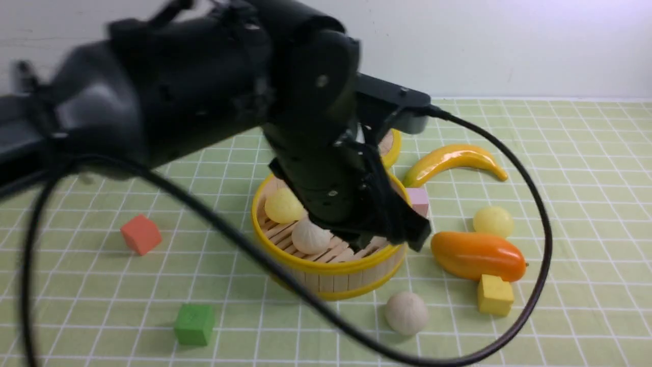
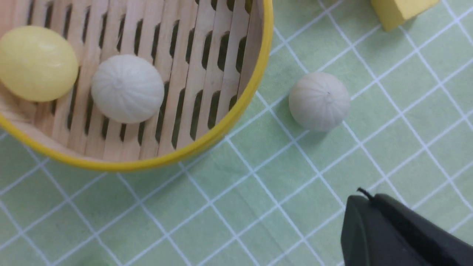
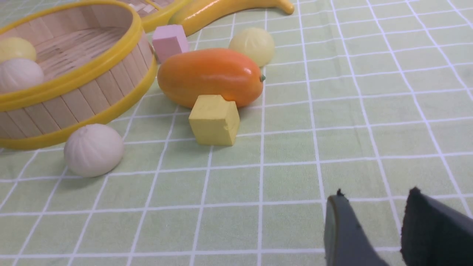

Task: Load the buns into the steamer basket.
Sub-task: Use the right arm to grab a steamed stuffed bun

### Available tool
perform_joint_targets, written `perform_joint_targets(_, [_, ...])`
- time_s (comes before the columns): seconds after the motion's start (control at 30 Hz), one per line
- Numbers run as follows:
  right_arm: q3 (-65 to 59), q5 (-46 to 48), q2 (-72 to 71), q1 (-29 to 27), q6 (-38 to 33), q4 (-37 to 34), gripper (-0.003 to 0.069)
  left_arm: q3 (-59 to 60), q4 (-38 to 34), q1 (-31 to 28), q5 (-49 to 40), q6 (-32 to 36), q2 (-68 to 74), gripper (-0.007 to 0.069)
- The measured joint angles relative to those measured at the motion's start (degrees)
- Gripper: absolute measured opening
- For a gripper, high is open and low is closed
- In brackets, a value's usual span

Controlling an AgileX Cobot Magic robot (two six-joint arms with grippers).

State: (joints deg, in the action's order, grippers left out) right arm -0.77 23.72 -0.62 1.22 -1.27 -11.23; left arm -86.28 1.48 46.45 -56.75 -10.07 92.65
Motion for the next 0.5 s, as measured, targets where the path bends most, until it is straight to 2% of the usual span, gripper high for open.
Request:
perform_joint_targets(0.1, [0.00,0.00,0.00,0.00,0.00,0.00,0.0241,8.49,0.00,0.00,4.92,-0.98,-7.96,-0.0013])
perform_joint_targets(0.5, [0.00,0.00,0.00,0.00,0.00,0.00,0.0241,44.05,0.00,0.00,36.07,-5.00,-38.70,-0.0013])
